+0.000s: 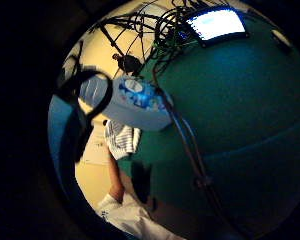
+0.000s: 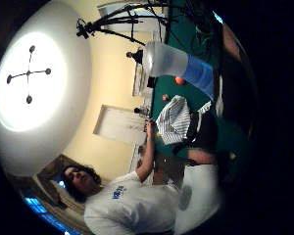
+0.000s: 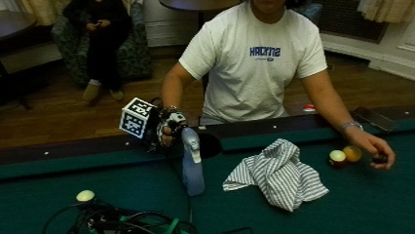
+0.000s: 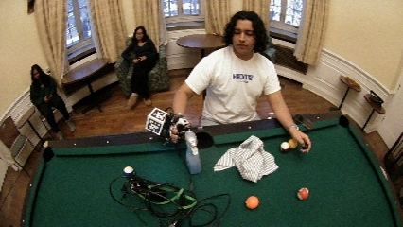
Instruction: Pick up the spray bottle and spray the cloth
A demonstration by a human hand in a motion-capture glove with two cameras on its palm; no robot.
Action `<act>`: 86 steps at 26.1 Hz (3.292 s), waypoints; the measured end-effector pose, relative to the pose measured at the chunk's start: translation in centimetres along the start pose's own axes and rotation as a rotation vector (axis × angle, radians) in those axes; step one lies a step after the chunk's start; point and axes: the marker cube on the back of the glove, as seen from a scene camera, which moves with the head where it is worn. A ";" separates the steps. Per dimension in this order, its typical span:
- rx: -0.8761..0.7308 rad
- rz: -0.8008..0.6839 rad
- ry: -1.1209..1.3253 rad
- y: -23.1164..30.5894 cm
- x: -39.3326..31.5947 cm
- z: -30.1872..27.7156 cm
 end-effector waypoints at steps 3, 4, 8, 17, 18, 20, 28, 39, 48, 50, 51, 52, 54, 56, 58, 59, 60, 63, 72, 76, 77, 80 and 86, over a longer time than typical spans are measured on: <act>0.073 0.019 -0.042 -0.4 0.5 -0.4; 0.094 0.029 -0.057 -0.5 0.6 -0.6; 0.143 0.072 -0.103 -1.0 1.1 -1.1; 0.070 0.077 -0.080 -0.7 1.0 -0.8; 0.054 0.073 -0.071 -0.7 1.0 -0.7; 0.028 0.063 -0.055 -0.7 0.8 -0.5; -0.066 0.037 -0.021 -1.8 0.3 1.1; -0.077 0.015 -0.092 -6.1 -0.7 5.6; -0.076 -0.053 -0.112 -9.0 -0.6 8.6; -0.092 -0.055 -0.109 -9.6 -0.8 9.1; -0.100 -0.054 -0.107 -10.0 -0.9 9.4; -0.105 -0.054 -0.105 -10.3 -1.0 9.7; -0.112 -0.051 -0.105 -11.0 -1.3 10.3; -0.114 -0.049 -0.106 -11.6 -1.5 11.0; -0.112 -0.045 -0.106 -12.2 -1.7 11.7; -0.109 -0.042 -0.106 -12.5 -1.8 12.0; -0.102 -0.039 -0.107 -12.7 -1.9 12.4; -0.066 -0.027 -0.110 -13.4 -2.3 13.3; 0.080 -0.032 -0.042 -13.5 -3.4 14.2; 0.047 -0.083 -0.080 -12.8 -5.4 13.3; 0.029 -0.112 -0.084 -12.4 -6.4 12.9; -0.023 -0.219 -0.083 -11.5 -10.2 11.3; -0.075 -0.332 -0.151 -10.1 -19.4 7.4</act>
